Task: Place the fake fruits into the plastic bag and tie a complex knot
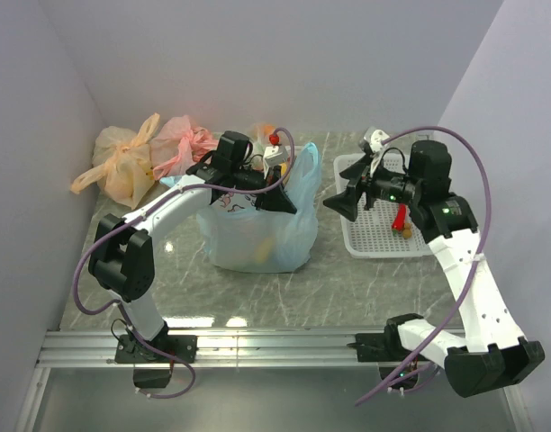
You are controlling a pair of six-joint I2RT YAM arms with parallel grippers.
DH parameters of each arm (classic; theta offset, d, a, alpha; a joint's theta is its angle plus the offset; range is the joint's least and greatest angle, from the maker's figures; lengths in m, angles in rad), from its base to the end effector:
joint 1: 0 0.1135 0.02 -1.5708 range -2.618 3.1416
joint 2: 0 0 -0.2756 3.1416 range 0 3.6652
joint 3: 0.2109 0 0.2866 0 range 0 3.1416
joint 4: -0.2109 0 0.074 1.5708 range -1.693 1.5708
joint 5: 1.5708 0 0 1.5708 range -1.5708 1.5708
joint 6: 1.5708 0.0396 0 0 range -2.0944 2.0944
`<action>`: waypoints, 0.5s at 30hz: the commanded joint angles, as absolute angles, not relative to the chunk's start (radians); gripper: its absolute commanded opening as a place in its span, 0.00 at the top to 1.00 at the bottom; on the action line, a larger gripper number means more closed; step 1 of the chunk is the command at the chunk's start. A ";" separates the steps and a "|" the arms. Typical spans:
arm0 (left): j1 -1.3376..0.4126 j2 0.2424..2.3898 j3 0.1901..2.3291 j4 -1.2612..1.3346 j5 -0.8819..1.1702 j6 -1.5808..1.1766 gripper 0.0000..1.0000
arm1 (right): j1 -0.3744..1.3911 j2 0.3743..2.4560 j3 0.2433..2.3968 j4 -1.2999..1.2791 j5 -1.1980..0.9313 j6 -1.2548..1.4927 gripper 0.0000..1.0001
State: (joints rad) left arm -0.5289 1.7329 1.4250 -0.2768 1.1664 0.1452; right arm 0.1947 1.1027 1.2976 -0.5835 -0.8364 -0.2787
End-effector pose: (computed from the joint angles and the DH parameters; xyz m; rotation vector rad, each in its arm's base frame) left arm 0.3481 -0.2456 0.3083 1.3015 1.6169 -1.4675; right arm 0.2416 0.0776 0.4345 -0.9528 1.6391 0.7555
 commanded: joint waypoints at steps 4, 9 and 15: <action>-0.541 1.709 1.437 -0.270 1.273 0.187 0.96 | 0.215 1.187 1.146 -0.224 -0.916 -0.241 0.02; -0.548 1.712 1.444 -0.308 1.272 0.215 0.93 | 0.242 1.264 1.150 -0.123 -0.960 -0.210 0.02; -0.548 1.717 1.427 -0.242 1.266 0.169 0.92 | 0.307 1.322 1.178 -0.173 -1.006 -0.251 0.13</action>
